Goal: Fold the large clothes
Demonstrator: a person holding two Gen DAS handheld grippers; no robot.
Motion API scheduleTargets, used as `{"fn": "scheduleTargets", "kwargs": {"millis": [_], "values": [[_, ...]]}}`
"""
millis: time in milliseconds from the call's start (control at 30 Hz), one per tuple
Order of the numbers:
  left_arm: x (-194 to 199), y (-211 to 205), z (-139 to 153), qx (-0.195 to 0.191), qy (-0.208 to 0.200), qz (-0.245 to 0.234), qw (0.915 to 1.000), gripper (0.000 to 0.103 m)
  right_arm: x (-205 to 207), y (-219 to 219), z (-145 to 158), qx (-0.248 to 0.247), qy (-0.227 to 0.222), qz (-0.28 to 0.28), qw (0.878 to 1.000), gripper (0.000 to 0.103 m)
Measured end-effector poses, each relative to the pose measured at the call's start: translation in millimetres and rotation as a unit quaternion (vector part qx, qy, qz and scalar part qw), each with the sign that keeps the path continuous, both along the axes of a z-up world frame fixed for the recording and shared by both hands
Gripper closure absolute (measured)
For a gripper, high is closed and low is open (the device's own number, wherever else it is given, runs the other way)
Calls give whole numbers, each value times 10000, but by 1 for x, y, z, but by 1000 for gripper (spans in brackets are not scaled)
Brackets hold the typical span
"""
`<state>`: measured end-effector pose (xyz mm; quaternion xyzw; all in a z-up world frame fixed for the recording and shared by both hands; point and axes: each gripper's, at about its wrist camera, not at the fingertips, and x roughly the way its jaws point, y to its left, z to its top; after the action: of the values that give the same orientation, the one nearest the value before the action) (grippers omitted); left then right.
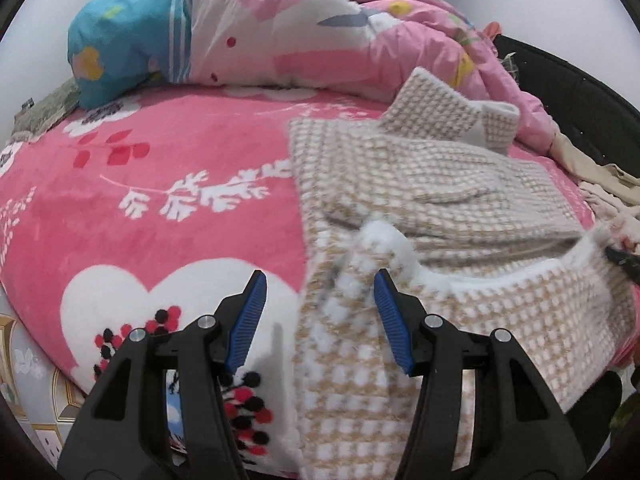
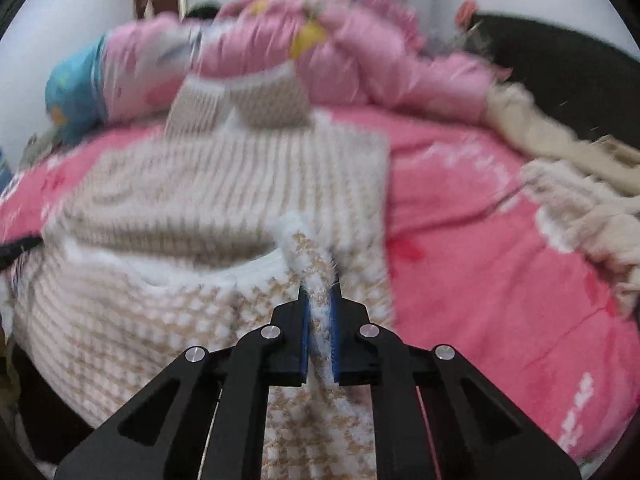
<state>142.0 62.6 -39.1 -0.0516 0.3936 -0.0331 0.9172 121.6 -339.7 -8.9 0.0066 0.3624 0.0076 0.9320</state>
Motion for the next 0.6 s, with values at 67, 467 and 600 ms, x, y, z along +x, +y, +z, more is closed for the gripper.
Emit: {"fn": "scheduleTargets", "kwargs": {"millis": [67,467,600], "values": [[6,0,-4,-60,46,-33,10000,59,4,-11,-2,271,57,-102,9996,95],[6,0,15,-318,-294,-55,9990,97,21,-22,8,382,-319,-168,9986,95],[27,-4,-5,-353,-29,11,9994,96,50,-19,-38,88,139,-201,9997,95]]}}
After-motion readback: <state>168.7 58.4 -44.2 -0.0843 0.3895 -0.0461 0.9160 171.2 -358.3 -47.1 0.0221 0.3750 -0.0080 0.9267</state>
